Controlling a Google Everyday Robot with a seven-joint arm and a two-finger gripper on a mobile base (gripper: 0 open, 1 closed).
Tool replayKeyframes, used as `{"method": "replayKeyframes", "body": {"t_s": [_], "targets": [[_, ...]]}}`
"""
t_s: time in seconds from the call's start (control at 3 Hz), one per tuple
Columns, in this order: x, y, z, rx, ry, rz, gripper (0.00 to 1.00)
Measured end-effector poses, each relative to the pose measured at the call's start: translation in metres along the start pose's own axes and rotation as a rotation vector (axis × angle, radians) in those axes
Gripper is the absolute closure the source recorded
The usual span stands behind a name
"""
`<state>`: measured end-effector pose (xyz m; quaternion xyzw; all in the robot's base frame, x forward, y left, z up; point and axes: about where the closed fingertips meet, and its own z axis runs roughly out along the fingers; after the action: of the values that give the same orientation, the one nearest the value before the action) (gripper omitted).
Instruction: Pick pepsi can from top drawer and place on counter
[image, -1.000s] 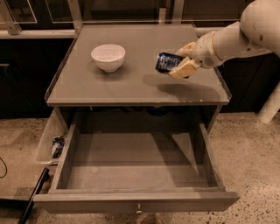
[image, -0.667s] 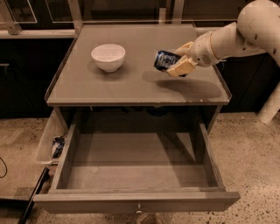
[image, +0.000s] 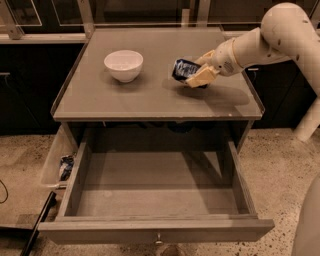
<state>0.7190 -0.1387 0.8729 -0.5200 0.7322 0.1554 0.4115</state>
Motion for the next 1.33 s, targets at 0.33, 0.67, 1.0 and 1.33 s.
{"method": "replayKeyframes", "body": {"t_s": [0.33,0.67,1.0,1.33], "targets": [[0.0043,-0.0032,0.0061,0.007,0.027,0.030,1.00],[0.0077,-0.0055,0.0083,0.023,0.047,0.049,0.81],[0.0077,-0.0055,0.0083,0.023,0.047,0.049,0.58],[0.0077,-0.0054,0.0083,0.023,0.047,0.049,0.35]]}}
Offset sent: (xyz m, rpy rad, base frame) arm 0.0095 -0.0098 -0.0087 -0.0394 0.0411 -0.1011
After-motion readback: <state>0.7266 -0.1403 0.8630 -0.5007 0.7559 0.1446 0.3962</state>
